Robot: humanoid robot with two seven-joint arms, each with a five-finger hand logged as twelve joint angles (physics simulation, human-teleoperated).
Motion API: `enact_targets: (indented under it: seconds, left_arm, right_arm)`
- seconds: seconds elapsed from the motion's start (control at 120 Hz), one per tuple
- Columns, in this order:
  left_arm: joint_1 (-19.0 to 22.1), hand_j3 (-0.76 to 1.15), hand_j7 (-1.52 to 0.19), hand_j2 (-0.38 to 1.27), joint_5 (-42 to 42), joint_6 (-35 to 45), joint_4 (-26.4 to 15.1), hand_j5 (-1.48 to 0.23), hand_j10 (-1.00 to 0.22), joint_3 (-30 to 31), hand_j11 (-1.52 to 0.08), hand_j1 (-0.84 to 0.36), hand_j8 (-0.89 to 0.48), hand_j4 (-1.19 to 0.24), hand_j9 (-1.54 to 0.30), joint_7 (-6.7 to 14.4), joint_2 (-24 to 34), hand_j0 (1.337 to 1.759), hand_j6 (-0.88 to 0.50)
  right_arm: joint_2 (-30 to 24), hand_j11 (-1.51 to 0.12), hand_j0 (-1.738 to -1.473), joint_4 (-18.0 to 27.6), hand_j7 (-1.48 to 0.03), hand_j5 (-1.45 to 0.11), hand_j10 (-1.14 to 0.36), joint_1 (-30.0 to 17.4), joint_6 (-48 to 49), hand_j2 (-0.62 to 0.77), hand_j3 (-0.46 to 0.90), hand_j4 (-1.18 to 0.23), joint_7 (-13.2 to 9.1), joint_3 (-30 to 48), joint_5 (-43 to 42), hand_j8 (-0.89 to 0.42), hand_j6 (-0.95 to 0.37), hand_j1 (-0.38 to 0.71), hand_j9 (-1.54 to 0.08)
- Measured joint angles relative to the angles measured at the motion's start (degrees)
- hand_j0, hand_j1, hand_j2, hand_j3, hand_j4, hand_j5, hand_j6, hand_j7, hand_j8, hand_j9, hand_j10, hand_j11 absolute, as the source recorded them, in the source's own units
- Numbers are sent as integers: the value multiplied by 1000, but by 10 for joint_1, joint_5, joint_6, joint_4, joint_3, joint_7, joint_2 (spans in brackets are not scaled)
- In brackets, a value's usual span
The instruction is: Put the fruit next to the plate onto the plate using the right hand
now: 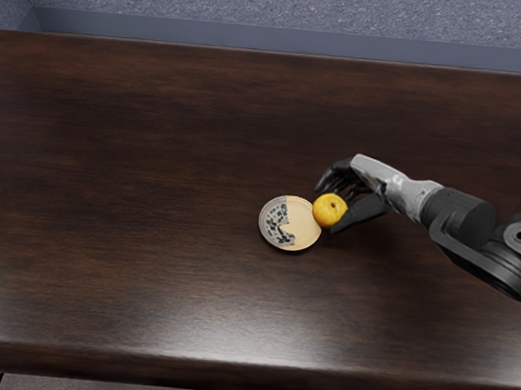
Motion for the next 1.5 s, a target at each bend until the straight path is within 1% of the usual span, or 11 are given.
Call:
enact_targets:
  seconds: [0.225, 0.433, 0.558, 0.692, 0.733, 0.783, 0.867, 1.025, 1.225, 1.383, 1.5]
  left_arm:
    - [0, 0, -1, 0, 0, 0, 0, -1, -1, 0, -1, 348, -1, -1, -1, 0, 0, 1658, -1]
    - [0, 0, -1, 0, 0, 0, 0, -1, -1, 0, -1, 348, -1, -1, -1, 0, 0, 1658, -1]
    - [0, 0, -1, 0, 0, 0, 0, -1, -1, 0, -1, 348, -1, -1, -1, 0, 0, 1658, -1]
    - [0, 0, -1, 0, 0, 0, 0, -1, -1, 0, -1, 348, -1, -1, -1, 0, 0, 1658, -1]
    - [0, 0, -1, 0, 0, 0, 0, -1, -1, 0, -1, 348, -1, -1, -1, 0, 0, 1658, -1]
    - [0, 0, -1, 0, 0, 0, 0, -1, -1, 0, -1, 348, -1, -1, -1, 0, 0, 1658, -1]
    - [0, 0, -1, 0, 0, 0, 0, -1, -1, 0, -1, 348, -1, -1, -1, 0, 0, 1658, -1]
    - [0, 0, -1, 0, 0, 0, 0, -1, -1, 0, -1, 348, -1, -1, -1, 0, 0, 1658, -1]
    - [0, 0, -1, 0, 0, 0, 0, -1, -1, 0, -1, 348, -1, -1, -1, 0, 0, 1658, -1]
    - [0, 0, -1, 0, 0, 0, 0, -1, -1, 0, -1, 348, -1, -1, -1, 0, 0, 1658, -1]
    - [0, 0, -1, 0, 0, 0, 0, -1, -1, 0, -1, 348, -1, -1, -1, 0, 0, 1658, -1]
  right_arm:
    - [43, -824, -1658, -6, -826, -842, -633, 16, 2, 361, 0, -627, -4, -1, 1, -452, -507, 291, -828]
    - [70, -826, -1658, -19, -826, -838, -633, 17, 1, 345, 0, -628, -4, -6, 1, -462, -518, 281, -828]
    - [77, -819, -1658, -25, -820, -831, -630, 15, 0, 333, 0, -625, -4, -7, 1, -466, -521, 276, -820]
    - [79, -766, -1658, -28, -768, -775, -590, 14, 1, 238, 0, -586, -4, -8, 1, -470, -518, 256, -767]
    - [79, -743, -1658, -29, -745, -752, -573, 13, 1, 201, 0, -569, -4, -8, 1, -466, -513, 249, -744]
    - [80, -717, -1658, -29, -716, -723, -550, 13, 1, 124, 0, -547, -3, -8, 1, -462, -504, 235, -717]
    - [80, -664, -1658, -31, -664, -669, -510, 13, 1, 56, 0, -508, -3, -8, 1, -449, -480, 212, -665]
    - [80, -566, -1658, -33, -566, -568, -435, 11, 1, -13, 0, -434, -3, -7, 1, -407, -421, 149, -566]
    - [80, -463, -1658, -35, -463, -464, -356, 11, 8, -42, 0, -356, -3, -4, 4, -346, -352, 68, -463]
    - [67, -245, -1658, -35, -244, -245, -189, 15, 60, -23, 0, -189, -2, 18, 70, -184, -187, -128, -245]
    - [37, -138, -1658, -35, -138, -138, -107, 13, 126, -13, 0, -107, 2, 53, 115, -105, -106, -225, -138]
